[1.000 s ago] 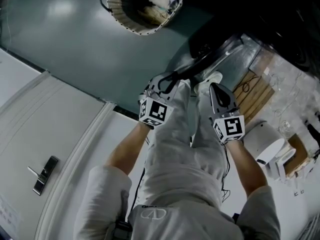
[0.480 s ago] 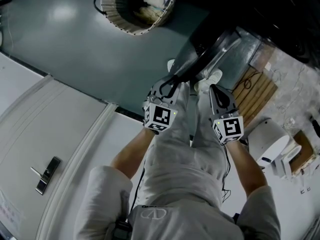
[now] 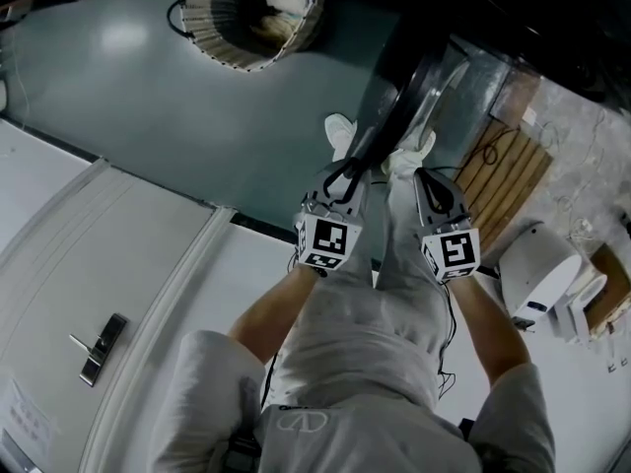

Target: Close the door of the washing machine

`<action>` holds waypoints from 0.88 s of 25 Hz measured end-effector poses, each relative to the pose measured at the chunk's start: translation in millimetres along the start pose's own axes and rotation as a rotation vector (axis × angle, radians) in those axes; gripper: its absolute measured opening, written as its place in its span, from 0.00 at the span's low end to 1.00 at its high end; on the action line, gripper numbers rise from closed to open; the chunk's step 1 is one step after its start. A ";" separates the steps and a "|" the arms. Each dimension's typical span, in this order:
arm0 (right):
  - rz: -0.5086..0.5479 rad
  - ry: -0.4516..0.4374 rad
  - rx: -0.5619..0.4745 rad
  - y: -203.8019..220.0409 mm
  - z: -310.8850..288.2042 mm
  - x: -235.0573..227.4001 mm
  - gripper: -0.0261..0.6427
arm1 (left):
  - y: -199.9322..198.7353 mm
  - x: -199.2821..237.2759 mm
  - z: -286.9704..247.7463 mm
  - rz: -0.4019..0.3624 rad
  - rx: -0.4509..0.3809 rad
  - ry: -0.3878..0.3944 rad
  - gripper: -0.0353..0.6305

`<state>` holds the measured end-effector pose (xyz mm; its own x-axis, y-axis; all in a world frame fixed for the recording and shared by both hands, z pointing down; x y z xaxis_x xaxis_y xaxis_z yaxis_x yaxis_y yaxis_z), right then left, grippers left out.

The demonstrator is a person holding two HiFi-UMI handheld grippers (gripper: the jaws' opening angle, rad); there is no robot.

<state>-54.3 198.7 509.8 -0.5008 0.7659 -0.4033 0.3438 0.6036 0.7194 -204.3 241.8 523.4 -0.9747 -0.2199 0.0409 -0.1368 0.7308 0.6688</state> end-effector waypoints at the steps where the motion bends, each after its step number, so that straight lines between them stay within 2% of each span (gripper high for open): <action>1: -0.004 0.004 -0.001 2.5 3.0 -1.4 0.06 | -0.5 -5.1 -0.6 0.011 0.005 0.002 0.19; 8: -0.019 0.023 -0.003 18.5 25.8 -16.4 0.06 | -4.4 -36.2 -8.1 0.066 0.063 0.009 0.20; 15: -0.038 0.038 -0.009 36.7 48.4 -29.8 0.06 | -10.2 -68.7 -15.4 0.090 0.091 0.044 0.22; 22: -0.034 0.051 -0.020 51.1 68.2 -37.8 0.06 | -15.1 -86.6 -21.3 0.128 0.137 0.028 0.23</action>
<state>36.4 215.7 523.2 -0.5517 0.7327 -0.3985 0.3107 0.6239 0.7171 -114.1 236.0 525.6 -0.9806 -0.1363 0.1409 -0.0371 0.8347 0.5495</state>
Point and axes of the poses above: the fingertips, and each gripper's own axes: z backward along the fingers, x to its left, y out of its underside, the point moved 5 cm from there along z, backward along the fingers, and after that the axes turned 9 degrees about -y, right-handed, at the moved point
